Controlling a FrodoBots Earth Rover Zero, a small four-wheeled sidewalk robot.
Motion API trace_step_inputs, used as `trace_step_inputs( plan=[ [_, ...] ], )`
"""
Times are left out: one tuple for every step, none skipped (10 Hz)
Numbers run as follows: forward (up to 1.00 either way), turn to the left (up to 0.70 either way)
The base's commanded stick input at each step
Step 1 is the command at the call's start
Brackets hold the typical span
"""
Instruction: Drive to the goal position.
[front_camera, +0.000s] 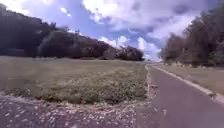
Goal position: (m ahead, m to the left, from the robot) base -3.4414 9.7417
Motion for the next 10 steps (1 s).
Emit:
trace_step_inputs(
  plan=[
    [1.0, 0.39],
    [0.43, 0.19],
    [0.11, 0.02],
    [-0.39, -0.15],
    [-0.85, -0.33],
    [-1.0, -0.39],
    [-1.0, -0.39],
    [-1.0, -0.4],
    [-1.0, -0.39],
    [-1.0, -0.39]
  ],
)
